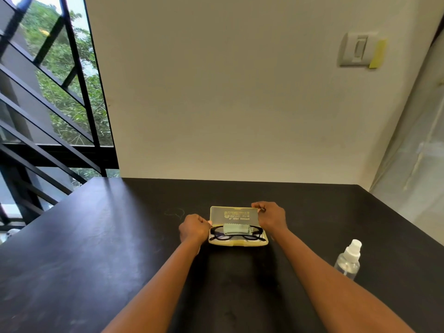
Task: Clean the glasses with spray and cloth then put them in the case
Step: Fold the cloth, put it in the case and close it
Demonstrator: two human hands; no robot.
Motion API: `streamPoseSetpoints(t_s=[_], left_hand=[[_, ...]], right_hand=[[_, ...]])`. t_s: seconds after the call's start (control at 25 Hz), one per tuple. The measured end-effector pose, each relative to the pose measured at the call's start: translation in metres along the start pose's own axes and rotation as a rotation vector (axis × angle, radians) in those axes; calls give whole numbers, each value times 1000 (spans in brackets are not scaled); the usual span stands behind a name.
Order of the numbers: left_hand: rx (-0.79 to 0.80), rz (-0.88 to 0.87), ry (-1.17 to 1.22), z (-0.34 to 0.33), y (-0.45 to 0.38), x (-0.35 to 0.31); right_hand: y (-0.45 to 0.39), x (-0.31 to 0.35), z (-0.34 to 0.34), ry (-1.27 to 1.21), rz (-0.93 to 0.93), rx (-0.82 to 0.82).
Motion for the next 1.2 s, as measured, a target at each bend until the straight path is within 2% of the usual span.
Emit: streamPoseSetpoints(t_s=[0.16,0.24,0.64,0.88,1.12,1.2], left_hand=[[202,213,268,-20,6,25],[218,251,349,-24,8,29],[210,276,429,-24,11,32],[236,300,494,-26,13,31],[262,294,532,-29,18,28],[266,257,480,-29,17,25]], right_hand=[[2,3,-1,12,24,6],[5,7,1,-2,39,-8],[35,18,12,-14,280,-11],[57,13,-6,47,357,239],[67,17,-16,256,444,316],[67,16,-18,303,436,326]])
Point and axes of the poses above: each hand's wrist, its own y-axis away from the middle knuckle, its own z-axis out of the back of the hand, x = y × z, the point moved 10 cm from there along -y, towards the middle knuckle, and after that the axes turned 7 degrees about -y, right-handed, at the moved point
